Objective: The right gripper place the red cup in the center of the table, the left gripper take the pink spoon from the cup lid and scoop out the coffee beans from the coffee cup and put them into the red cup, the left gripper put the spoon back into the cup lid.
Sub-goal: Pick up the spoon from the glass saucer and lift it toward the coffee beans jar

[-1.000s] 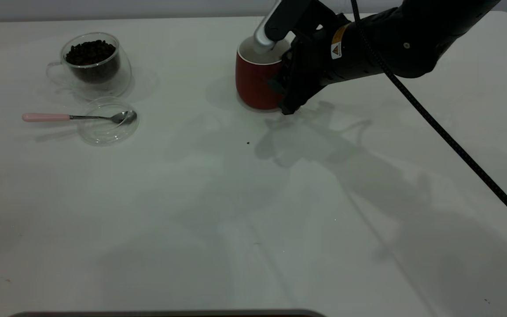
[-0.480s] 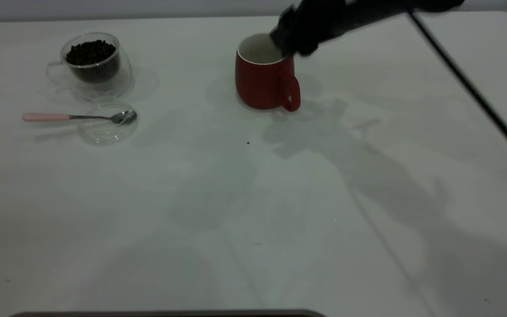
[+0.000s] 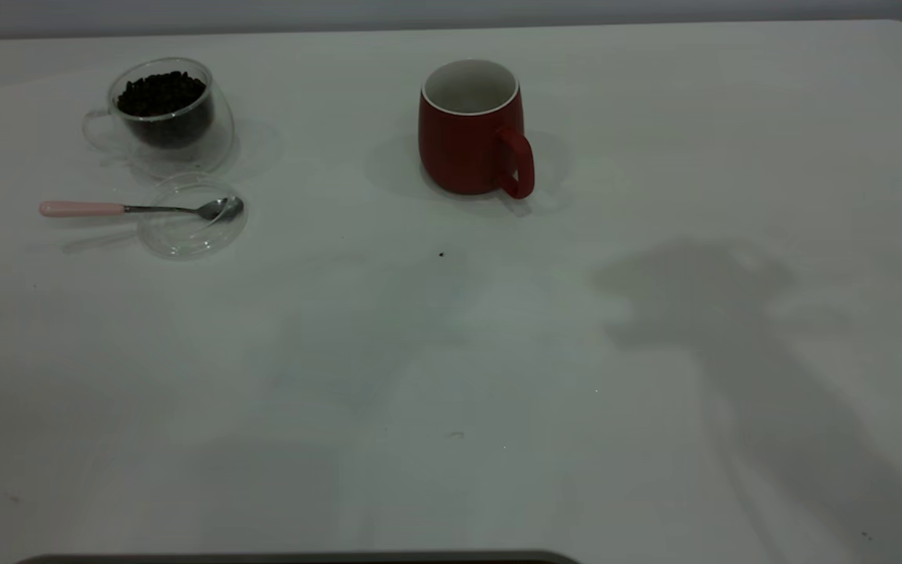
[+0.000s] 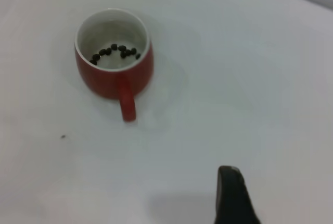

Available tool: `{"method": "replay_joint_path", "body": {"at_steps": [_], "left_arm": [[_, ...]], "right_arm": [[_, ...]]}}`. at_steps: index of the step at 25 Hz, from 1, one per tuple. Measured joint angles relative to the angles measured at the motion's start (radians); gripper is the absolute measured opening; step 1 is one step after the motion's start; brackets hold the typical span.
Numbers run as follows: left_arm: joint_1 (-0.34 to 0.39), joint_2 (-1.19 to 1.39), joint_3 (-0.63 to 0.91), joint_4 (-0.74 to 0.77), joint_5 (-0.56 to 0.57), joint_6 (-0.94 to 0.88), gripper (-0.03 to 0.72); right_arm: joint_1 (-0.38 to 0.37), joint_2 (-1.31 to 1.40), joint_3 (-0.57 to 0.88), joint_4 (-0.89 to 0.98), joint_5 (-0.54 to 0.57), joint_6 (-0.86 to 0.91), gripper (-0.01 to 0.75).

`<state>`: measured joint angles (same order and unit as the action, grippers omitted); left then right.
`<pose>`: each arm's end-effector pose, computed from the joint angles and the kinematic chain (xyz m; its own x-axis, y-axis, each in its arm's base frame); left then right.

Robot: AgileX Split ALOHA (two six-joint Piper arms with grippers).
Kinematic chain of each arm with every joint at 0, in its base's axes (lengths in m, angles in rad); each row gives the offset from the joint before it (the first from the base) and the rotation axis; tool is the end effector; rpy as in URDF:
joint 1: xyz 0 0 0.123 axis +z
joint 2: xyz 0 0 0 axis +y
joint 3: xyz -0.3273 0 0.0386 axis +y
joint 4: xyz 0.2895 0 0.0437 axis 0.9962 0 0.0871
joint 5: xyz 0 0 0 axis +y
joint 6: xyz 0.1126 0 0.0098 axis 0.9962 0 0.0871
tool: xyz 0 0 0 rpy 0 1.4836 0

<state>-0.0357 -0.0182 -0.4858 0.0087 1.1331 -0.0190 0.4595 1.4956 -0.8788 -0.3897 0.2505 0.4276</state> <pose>0.0013 0.0008 0.2754 -0.5158 0.0031 -0.8567 0.0210 0.9997 -0.0091 0.3244 0.1486 0.2428 -0.6366 -0.2607 -0.7258 -0.3498 0.9364 -0.0296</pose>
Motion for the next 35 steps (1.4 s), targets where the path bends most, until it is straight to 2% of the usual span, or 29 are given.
{"method": "replay_joint_path", "body": {"at_steps": [5,9,14,17,19,21,28,35], "left_arm": [[0.000,0.000,0.000,0.000,0.000,0.000,0.480],[0.000,0.000,0.000,0.000,0.000,0.000,0.480],[0.000,0.000,0.000,0.000,0.000,0.001,0.480],[0.000,0.000,0.000,0.000,0.000,0.001,0.480],[0.000,0.000,0.000,0.000,0.000,0.001,0.480],[0.000,0.000,0.000,0.000,0.000,0.001,0.480],[0.000,0.000,0.000,0.000,0.000,0.002,0.480],[0.000,0.000,0.000,0.000,0.000,0.003,0.480]], "right_arm": [[0.000,-0.262,0.112,0.233,0.121,-0.062,0.480],[0.000,-0.461,0.133,0.405,0.291,-0.278,0.466],[0.000,-0.713,0.135,0.550,0.674,-0.613,0.453],[0.000,-0.870,0.137,0.557,0.891,-0.680,0.451],[0.000,-0.970,0.137,0.531,0.974,-0.679,0.451],[-0.003,-1.078,0.151,0.481,0.986,-0.627,0.451],[-0.088,-1.327,0.319,0.274,0.986,-0.333,0.451],[-0.194,-1.461,0.401,0.242,0.897,-0.273,0.451]]}}
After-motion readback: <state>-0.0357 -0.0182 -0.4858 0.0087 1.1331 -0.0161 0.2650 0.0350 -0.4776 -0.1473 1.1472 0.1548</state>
